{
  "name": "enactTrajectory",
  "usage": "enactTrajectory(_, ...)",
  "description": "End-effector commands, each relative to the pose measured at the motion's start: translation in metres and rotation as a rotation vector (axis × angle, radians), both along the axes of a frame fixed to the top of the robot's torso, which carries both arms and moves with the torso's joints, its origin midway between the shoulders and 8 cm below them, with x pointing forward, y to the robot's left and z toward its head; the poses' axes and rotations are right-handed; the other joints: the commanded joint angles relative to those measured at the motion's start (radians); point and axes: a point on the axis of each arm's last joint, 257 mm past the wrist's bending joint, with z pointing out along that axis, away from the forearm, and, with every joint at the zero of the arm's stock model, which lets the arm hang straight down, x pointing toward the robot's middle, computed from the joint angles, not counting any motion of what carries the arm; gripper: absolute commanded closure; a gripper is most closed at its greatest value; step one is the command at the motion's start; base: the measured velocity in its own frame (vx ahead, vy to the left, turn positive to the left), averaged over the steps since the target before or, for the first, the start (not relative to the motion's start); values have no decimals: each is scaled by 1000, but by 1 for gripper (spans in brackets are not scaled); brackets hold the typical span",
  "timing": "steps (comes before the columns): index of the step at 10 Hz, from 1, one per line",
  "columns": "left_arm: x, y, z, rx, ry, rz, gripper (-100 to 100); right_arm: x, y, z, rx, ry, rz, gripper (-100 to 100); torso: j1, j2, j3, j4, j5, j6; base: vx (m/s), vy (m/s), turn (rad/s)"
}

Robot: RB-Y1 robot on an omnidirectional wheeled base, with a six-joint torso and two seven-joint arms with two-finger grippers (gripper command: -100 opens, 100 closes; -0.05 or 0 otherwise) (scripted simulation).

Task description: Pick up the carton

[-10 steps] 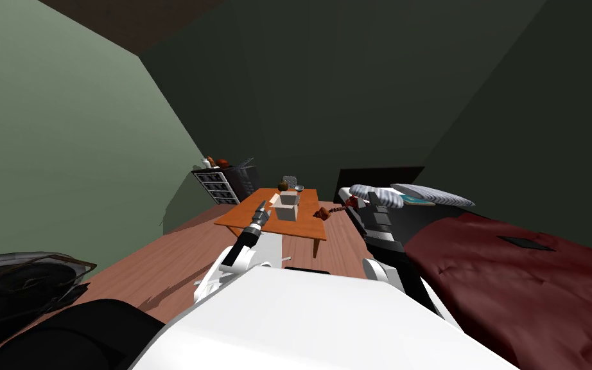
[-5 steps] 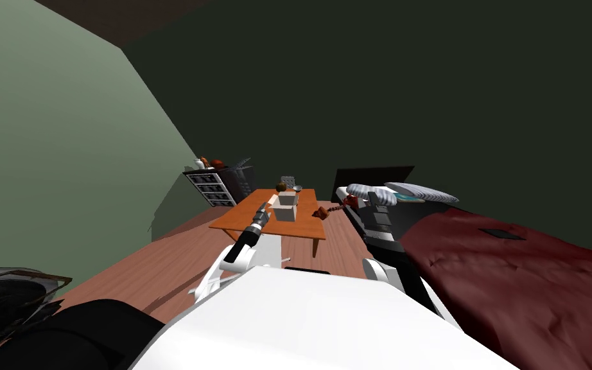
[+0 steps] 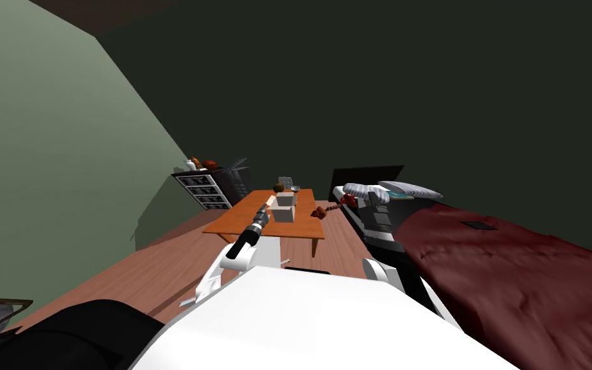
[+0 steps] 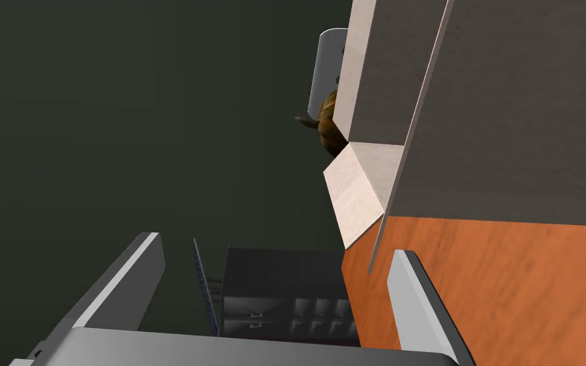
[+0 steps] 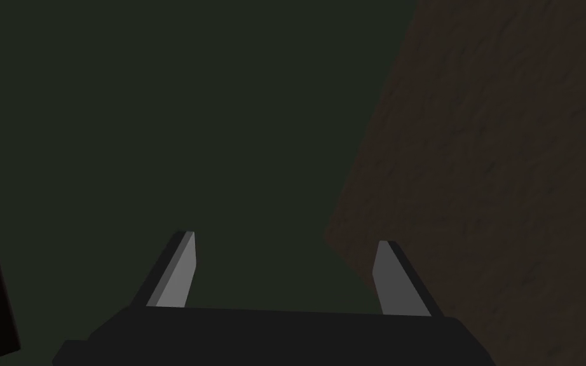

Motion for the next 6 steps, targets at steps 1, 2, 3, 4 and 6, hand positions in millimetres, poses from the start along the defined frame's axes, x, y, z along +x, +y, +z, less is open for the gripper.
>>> enactTrajectory(1,-1,2,-8,0,32,11,-100,0,0,0,0,0,0,0,0,0,0,0,0,0,7,22,-61)
enactTrajectory(2,-1,5,-12,1,57,21,-100,0,0,0,0,0,0,0,0,0,0,0,0,0,10,22,-117)
enactTrajectory(3,-2,6,-16,0,70,25,-100,0,0,0,0,0,0,0,0,0,0,0,0,0,10,21,-68)
enactTrajectory(4,-2,8,-20,2,95,35,-100,0,0,0,0,0,0,0,0,0,0,0,0,0,13,22,-102)
enactTrajectory(6,-3,11,-27,3,133,49,-100,0,0,0,0,0,0,0,0,0,0,0,0,0,15,24,-98)
